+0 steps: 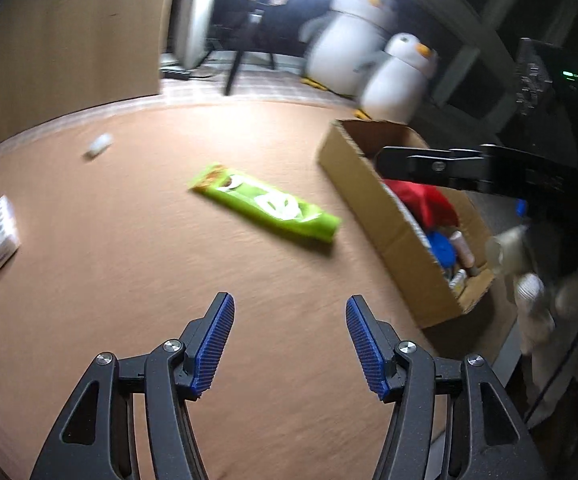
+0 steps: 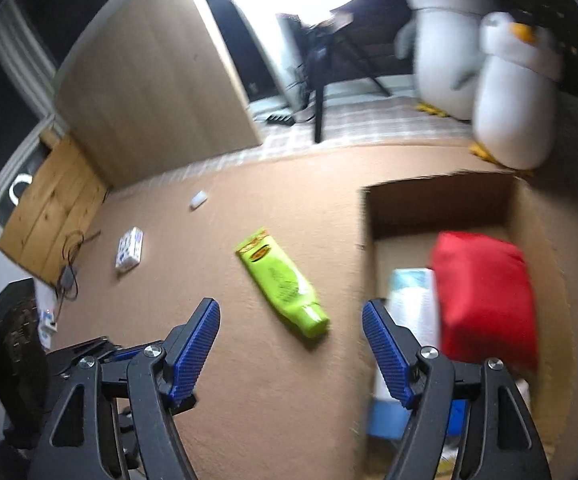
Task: Organize objects
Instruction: 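Move both tools toward the green hand cream tube on the carpet, then close the left tool on the green tube while the right tool steadies it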
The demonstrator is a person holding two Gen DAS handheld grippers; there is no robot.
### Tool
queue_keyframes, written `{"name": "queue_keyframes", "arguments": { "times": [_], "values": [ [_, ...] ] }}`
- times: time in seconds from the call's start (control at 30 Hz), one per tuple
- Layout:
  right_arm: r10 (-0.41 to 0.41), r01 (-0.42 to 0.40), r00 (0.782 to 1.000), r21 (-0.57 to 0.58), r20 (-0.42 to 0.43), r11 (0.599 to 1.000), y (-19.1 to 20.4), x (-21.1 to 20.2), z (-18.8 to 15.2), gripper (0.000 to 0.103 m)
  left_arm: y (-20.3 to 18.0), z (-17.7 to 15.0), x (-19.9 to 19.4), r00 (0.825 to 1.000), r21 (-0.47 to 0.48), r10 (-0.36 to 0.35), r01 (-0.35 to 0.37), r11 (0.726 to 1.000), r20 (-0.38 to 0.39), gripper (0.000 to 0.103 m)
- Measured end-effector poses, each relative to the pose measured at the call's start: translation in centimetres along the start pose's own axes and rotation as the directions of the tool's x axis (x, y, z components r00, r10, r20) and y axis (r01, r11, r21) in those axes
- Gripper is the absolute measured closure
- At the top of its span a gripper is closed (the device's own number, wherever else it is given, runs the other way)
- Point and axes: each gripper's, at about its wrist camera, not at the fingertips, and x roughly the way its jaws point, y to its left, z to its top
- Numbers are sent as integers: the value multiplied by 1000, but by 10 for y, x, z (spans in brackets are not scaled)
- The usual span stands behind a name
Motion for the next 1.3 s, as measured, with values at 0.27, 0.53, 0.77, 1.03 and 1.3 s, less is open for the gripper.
{"name": "queue_keyframes", "arguments": {
  "times": [0.27, 0.53, 0.77, 1.03, 1.3],
  "values": [
    [-10, 7, 991, -20, -135, 1000, 35, 70, 28, 33, 52, -25, -33, 999, -85, 45, -43, 995, 17, 41],
    [-65, 73, 975, 29, -214, 997, 32, 123, 43, 33, 90, -44, -51, 998, -141, 68, -66, 988, 15, 41],
    [-107, 122, 958, 41, -266, 992, 24, 150, 40, 33, 102, -49, -56, 998, -152, 66, -63, 986, 14, 40],
    [-85, 94, 956, 21, -280, 995, 34, 148, 28, 36, 111, -48, -56, 998, -165, 58, -54, 985, 17, 41],
    [-107, 93, 957, -65, -268, 994, 59, 141, 1, 63, 121, -45, -54, 998, -186, 56, -52, 981, 16, 40]
  ]
}}
